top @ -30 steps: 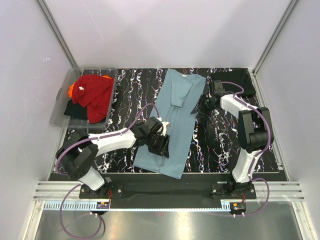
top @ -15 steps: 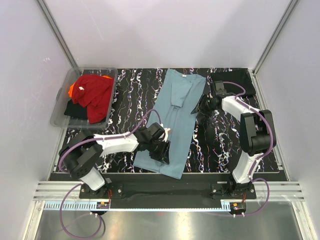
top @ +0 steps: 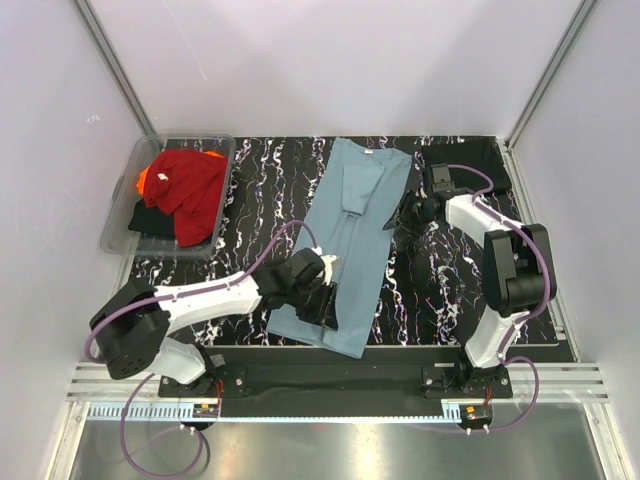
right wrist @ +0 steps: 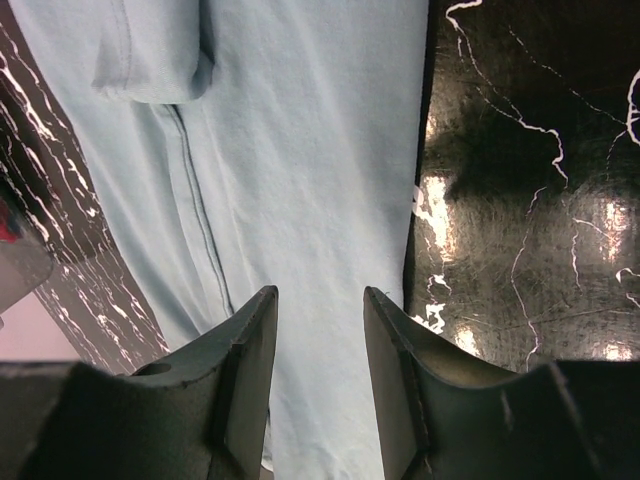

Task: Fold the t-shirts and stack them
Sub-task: Fold the tshirt

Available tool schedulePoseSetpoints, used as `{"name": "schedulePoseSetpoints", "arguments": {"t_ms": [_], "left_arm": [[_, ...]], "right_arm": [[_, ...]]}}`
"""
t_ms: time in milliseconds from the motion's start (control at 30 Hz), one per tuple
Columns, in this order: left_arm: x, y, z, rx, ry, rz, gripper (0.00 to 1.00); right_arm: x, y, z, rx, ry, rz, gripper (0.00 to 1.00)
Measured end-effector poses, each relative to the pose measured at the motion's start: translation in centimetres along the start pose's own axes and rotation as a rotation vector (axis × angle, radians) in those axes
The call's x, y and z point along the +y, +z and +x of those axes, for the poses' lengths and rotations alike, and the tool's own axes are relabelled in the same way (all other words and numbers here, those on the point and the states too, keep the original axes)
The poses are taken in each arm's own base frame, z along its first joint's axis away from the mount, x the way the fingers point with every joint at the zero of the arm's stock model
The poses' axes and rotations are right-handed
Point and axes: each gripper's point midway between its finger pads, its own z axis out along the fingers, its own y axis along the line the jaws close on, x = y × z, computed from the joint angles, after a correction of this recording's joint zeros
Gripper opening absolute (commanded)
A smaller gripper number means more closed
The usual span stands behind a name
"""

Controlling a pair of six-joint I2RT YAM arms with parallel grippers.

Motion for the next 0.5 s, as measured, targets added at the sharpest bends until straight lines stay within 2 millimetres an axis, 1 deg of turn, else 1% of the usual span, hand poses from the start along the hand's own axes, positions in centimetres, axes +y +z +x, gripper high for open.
{"name": "schedulePoseSetpoints", "arguments": {"t_ms": [100, 167, 233, 333, 367, 433, 500], "left_arm": [[0.6, -0.4, 0.7, -0.005, -0.015, -0.023, 0.28], [1.6, -0.5, 1.6, 0.002, -0.034, -0.049, 0.23], [2.6, -0.4, 2.4, 0.015, -0.049, -0.083, 0.21], [4.0, -0.5, 3.3, 0.026, -0.062, -0.145, 0.21], [4.2, -0.5, 3.4, 0.021, -0.058, -0.157, 0.23], [4.0, -0.7, 3.2, 0.011, -0.042, -0.163, 0.24], [3.4, -0.8, 2.8, 0.002, -0.016, -0.155, 0.24]], "right_arm": [[0.2, -0.4, 0.0, -0.008, -0.003, -0.006, 0.47], [0.2, -0.7, 0.2, -0.012, -0.003, -0.011, 0.47], [0.1, -0.9, 0.5, -0.011, 0.001, -0.010, 0.47], [-0.4, -0.9, 1.0, -0.005, 0.007, 0.001, 0.48], [-0.6, -0.9, 1.0, -0.006, 0.008, 0.008, 0.48], [-0.7, -1.0, 0.7, -0.015, 0.009, 0.015, 0.48], [-0.4, -0.9, -0.3, -0.027, 0.007, 0.013, 0.49]]}}
